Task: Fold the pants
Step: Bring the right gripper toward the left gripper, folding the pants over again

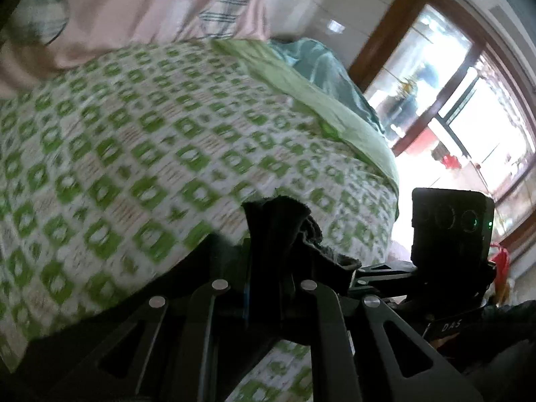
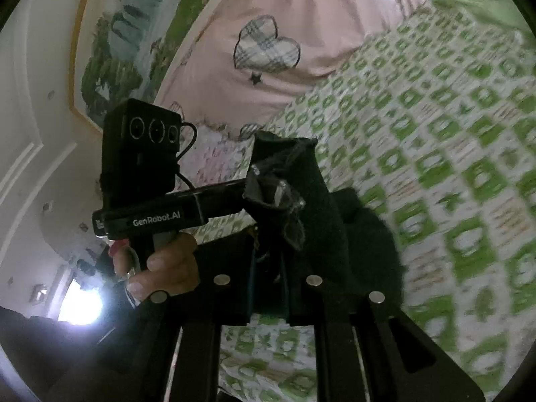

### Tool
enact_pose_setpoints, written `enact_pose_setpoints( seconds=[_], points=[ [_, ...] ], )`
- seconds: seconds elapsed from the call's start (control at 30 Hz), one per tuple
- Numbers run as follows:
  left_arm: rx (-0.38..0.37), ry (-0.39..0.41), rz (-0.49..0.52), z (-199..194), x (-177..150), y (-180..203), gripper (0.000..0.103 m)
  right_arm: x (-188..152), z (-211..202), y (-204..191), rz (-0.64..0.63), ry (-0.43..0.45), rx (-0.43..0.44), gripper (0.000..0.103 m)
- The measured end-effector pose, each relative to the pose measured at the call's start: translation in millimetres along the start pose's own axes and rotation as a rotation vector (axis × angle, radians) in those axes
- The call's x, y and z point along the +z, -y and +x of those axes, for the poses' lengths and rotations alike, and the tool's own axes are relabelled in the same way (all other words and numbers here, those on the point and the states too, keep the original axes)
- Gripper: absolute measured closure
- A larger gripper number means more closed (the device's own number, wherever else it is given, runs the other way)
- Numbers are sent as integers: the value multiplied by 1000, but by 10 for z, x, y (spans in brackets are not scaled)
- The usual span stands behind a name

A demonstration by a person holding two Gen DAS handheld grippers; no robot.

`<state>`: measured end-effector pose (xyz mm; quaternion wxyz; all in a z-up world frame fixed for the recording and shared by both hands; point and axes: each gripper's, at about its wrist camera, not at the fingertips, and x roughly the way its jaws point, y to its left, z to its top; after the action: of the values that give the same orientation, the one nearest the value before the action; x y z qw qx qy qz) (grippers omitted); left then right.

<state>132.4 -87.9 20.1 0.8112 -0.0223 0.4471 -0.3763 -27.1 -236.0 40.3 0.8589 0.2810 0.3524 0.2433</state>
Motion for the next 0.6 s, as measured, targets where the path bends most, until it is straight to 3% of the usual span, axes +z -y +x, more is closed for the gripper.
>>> enact_pose_setpoints(
  seconds=[0.37,0.6],
  points=[
    [10,1,-180,-21,-492,-641,92,-192,668,28,-8,-147,-12,89],
    [40,10,-259,-32,-702,-879,91,-224,883,40,-32,-206,-51,89]
  ],
)
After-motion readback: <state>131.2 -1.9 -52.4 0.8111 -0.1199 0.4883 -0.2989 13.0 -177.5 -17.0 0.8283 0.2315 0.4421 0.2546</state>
